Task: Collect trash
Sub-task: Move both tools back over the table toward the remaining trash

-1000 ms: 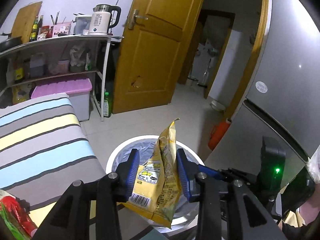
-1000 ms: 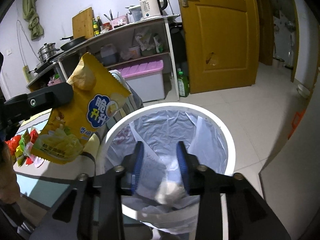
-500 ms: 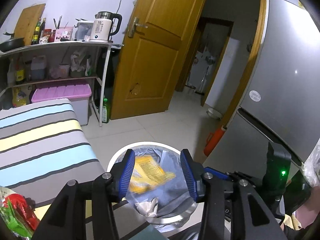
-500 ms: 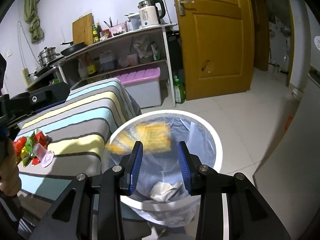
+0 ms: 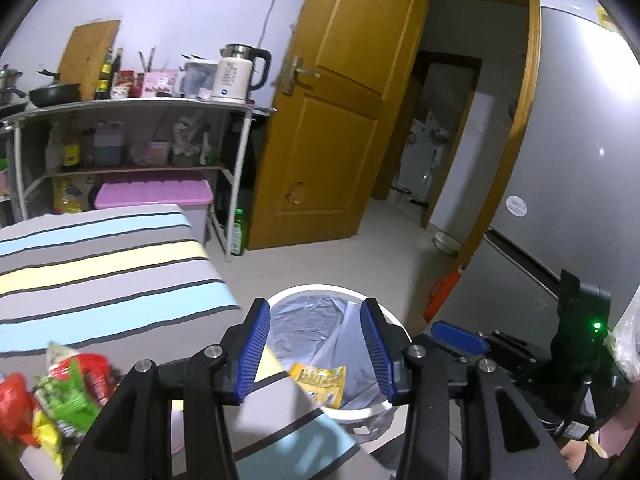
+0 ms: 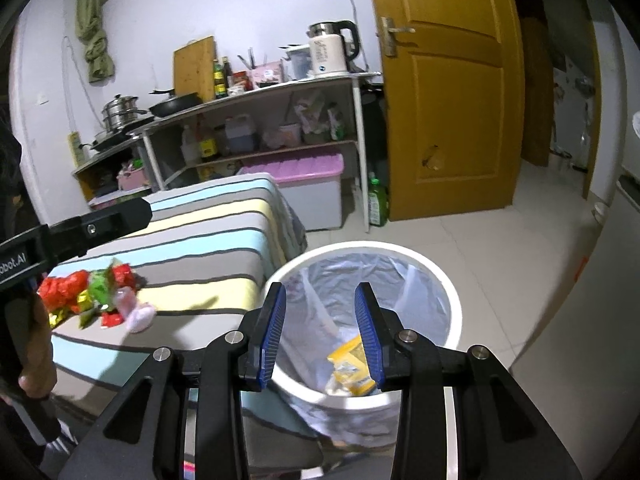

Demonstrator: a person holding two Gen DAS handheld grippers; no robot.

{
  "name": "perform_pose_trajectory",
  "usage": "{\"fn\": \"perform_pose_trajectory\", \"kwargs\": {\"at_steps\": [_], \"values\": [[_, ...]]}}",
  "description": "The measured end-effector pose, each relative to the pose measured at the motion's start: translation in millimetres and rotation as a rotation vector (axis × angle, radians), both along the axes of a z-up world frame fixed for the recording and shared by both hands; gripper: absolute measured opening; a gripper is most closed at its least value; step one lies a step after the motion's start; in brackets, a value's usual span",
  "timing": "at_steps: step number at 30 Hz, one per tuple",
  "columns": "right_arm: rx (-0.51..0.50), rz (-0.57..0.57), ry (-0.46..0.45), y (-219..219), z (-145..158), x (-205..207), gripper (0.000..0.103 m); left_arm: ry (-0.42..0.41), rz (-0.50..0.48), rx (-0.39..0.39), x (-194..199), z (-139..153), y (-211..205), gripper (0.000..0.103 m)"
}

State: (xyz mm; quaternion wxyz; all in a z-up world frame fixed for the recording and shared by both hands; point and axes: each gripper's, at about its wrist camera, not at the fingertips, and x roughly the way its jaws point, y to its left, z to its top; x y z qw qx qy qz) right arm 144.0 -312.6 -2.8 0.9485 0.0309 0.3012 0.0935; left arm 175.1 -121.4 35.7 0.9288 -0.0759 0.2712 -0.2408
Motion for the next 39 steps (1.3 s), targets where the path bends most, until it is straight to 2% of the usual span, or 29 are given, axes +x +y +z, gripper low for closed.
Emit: {"fn": "perform_pose_trajectory", "kwargs": {"at_steps": [15, 19, 30, 39], "values": [[-0.046, 0.143, -0.053, 66, 22, -39, 0.037, -0.024, 0.173, 0.05, -58, 7, 65, 0.047], [-0.054, 0.179, -0.07, 81, 24, -48, 0.037, -0.031, 0.235, 0.09, -70, 5, 76, 0.047], [-0.059, 0.261, -0.083, 104, 23, -64, 0.037, -0.033, 0.286, 0.099, -97, -1, 97, 0.047], [-0.055, 0.302, -0.057, 118, 14, -58, 0.037, -0.033, 0.346, 0.108, -110, -9, 117, 0.047]]}}
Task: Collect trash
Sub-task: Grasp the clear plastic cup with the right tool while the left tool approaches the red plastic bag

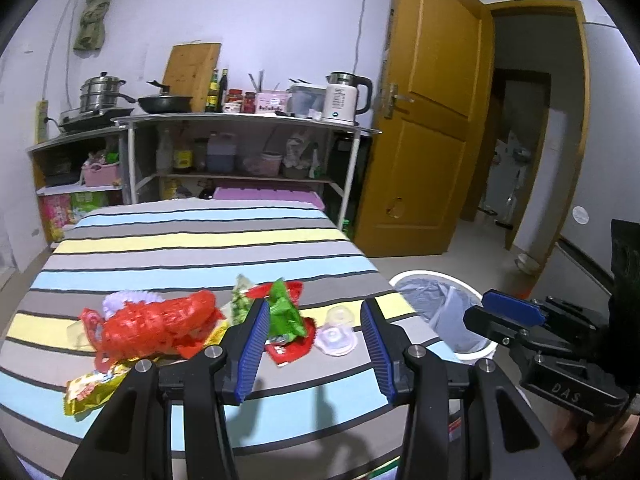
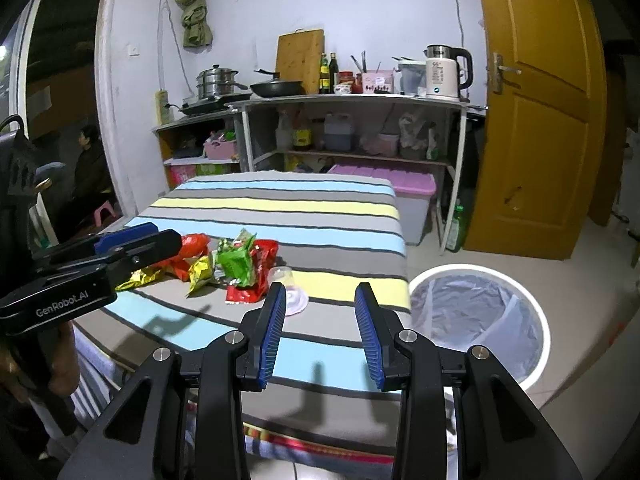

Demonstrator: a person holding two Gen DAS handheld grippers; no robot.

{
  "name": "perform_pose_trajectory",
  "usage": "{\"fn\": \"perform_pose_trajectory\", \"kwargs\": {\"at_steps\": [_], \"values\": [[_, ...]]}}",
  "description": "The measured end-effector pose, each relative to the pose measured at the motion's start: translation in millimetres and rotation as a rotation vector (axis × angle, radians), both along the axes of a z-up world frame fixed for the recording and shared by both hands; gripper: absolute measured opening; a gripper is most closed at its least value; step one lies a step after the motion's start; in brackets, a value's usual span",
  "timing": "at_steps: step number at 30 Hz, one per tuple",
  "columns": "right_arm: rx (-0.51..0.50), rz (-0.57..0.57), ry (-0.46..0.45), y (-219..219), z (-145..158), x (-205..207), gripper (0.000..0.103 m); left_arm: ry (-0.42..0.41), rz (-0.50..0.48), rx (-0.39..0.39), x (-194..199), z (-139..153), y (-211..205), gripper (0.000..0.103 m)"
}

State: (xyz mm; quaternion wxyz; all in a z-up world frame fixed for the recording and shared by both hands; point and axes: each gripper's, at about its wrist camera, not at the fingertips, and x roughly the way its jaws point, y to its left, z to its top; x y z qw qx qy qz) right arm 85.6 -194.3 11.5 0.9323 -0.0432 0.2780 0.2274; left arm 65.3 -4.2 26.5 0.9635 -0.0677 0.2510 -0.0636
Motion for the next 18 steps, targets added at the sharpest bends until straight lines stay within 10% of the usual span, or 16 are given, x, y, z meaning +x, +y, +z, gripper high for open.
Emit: {"fn": "perform_pose_trajectory", "kwargs": {"at_steps": [18], "values": [[-0.039, 0.104, 0.087, 50, -31, 37, 0.037, 0.065, 0.127, 0.007, 4, -34, 68, 0.047]]}}
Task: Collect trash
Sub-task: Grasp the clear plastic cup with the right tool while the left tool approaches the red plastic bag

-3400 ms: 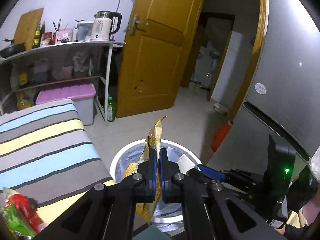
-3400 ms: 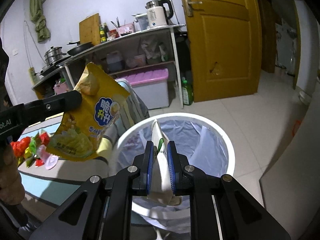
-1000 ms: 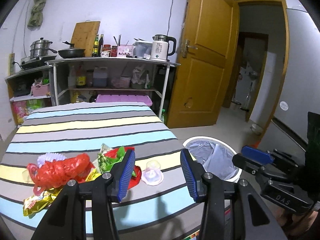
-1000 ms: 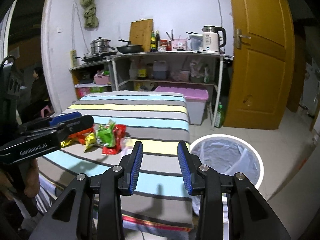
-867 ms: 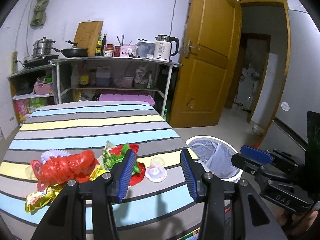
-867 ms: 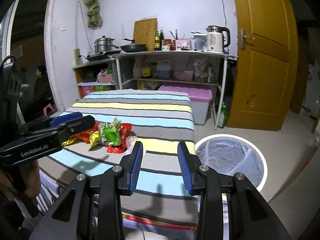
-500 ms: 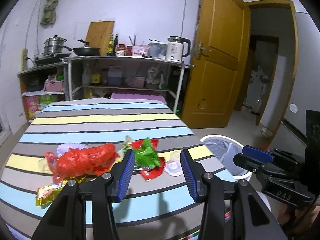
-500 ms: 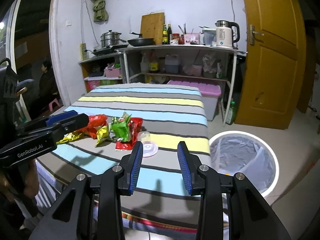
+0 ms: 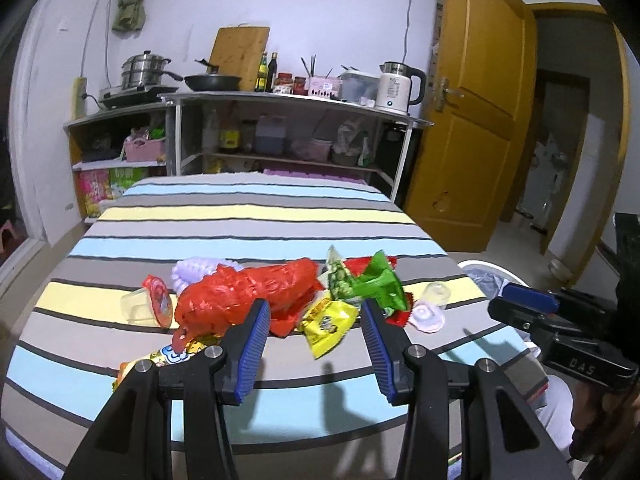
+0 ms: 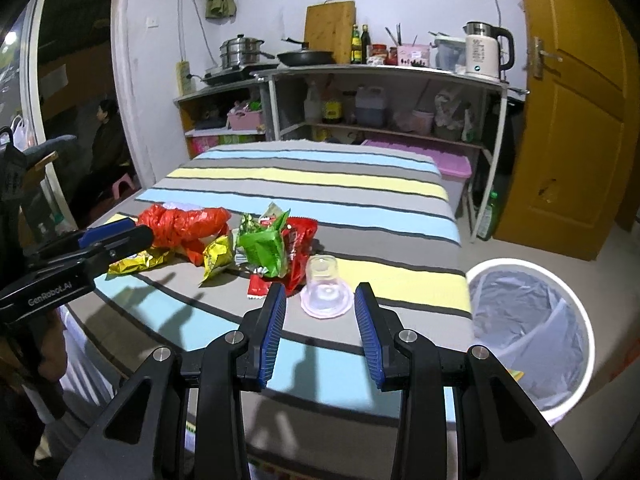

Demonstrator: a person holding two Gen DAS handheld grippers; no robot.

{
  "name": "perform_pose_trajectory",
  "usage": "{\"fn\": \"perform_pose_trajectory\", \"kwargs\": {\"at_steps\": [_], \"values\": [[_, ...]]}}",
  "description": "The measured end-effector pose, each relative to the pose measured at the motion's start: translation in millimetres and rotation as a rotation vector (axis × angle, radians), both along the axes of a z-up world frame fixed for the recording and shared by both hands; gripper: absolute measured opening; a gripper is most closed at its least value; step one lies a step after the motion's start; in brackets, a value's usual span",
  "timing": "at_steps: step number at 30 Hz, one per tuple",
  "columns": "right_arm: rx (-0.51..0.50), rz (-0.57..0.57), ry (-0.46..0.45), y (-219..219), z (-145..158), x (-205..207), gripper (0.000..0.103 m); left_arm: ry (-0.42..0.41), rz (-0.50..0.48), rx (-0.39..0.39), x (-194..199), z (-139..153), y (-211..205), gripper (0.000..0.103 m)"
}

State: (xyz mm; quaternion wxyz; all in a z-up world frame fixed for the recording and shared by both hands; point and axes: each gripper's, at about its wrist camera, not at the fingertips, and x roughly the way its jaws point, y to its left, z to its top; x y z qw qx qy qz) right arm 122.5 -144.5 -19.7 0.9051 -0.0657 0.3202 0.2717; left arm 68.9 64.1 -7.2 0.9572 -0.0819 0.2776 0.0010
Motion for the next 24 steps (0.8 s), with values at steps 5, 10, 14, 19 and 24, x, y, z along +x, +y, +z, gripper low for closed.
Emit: {"fn": "perform_pose_trajectory", "kwargs": {"at_steps": [5, 10, 14, 19, 24], "values": [[-0.021, 0.013, 0.03, 17, -12, 18, 0.037, 0.029, -0.012, -0.007, 8, -10, 3, 0.047], [-0.016, 0.02, 0.073, 25, -23, 37, 0.037, 0.041, 0.0, -0.01, 16, -14, 11, 0.047], [-0.03, 0.02, 0.082, 31, -29, 46, 0.037, 0.031, 0.03, 0.017, 21, -12, 23, 0.046], [-0.051, 0.022, 0.09, 36, -33, 55, 0.037, 0.029, 0.085, 0.055, 30, -11, 47, 0.047], [-0.064, 0.022, 0.099, 40, -39, 61, 0.037, 0.027, 0.088, 0.067, 39, -11, 63, 0.047]]}}
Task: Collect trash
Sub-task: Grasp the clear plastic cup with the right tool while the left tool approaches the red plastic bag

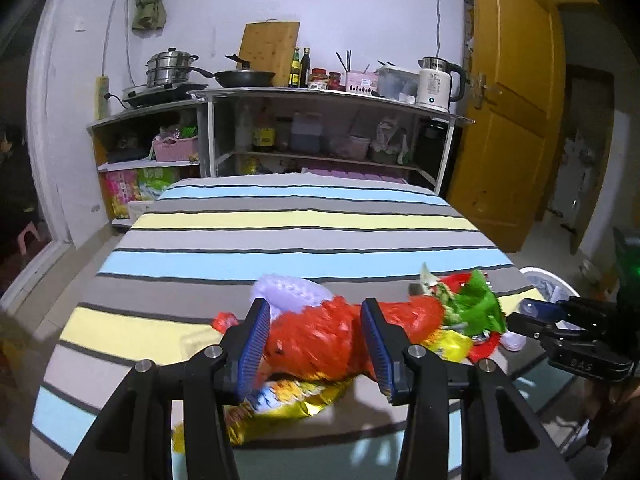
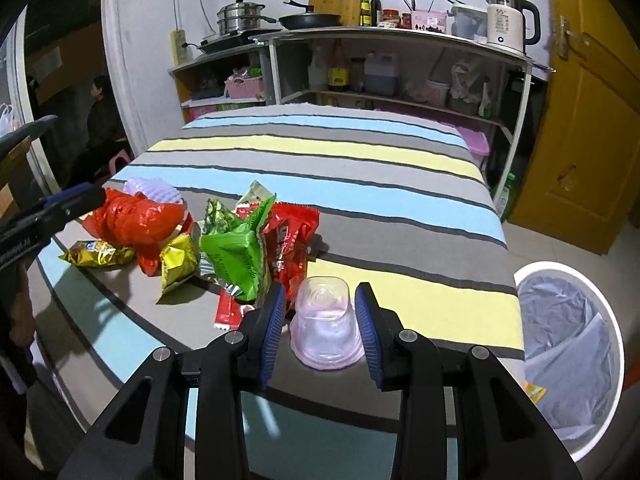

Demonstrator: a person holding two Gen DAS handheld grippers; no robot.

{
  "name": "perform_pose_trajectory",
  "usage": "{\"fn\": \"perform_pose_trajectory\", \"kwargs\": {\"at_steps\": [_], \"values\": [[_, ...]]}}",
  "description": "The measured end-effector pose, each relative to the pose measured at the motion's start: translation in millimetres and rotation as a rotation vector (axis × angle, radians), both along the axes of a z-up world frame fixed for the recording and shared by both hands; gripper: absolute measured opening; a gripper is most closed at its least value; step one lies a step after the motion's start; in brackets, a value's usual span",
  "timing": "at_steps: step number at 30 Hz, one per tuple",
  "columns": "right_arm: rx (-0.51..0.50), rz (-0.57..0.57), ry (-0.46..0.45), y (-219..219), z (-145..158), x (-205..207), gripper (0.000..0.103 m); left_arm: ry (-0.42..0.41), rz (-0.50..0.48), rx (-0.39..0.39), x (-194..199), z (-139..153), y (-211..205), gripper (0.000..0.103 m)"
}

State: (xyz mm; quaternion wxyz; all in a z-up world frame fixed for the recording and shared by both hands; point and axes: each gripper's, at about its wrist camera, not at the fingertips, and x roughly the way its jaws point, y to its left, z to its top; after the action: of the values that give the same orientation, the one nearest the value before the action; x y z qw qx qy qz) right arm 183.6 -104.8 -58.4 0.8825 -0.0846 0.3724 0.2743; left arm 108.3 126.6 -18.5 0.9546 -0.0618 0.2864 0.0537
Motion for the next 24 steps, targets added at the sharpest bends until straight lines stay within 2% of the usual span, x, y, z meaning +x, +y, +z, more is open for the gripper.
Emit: {"fn": "perform_pose_trajectory", "kwargs": {"at_steps": [3, 5, 9, 10, 11, 15, 19, 24], "values": [[-0.013, -0.004, 0.011, 2, -3, 4, 0.037, 0.024, -0.031, -0.011, 10, -7, 6, 0.048], [-0.019, -0.005, 0.016, 3, -4, 6, 0.037, 0.03, -0.045, -0.028, 14, -11, 8, 0.053], [-0.012, -0.013, 0.021, 1, -4, 10, 0.037, 0.035, -0.068, -0.061, 15, -15, 10, 0.054], [-0.01, -0.013, 0.021, 0, -4, 10, 0.031, 0.039, -0.077, -0.067, 14, -16, 10, 0.054], [-0.013, -0.011, 0.021, 1, -5, 10, 0.029, 0.046, -0.088, -0.069, 14, -17, 8, 0.054], [-0.022, -0.012, 0.015, 3, -4, 7, 0.029, 0.06, -0.101, -0.075, 13, -21, 6, 0.054], [-0.015, -0.013, 0.017, 0, -3, 4, 0.029, 0.066, -0.096, -0.137, 14, -24, 11, 0.053], [-0.012, -0.018, 0.01, -3, 1, 0, 0.029, 0.068, -0.092, -0.161, 13, -26, 11, 0.045]]}}
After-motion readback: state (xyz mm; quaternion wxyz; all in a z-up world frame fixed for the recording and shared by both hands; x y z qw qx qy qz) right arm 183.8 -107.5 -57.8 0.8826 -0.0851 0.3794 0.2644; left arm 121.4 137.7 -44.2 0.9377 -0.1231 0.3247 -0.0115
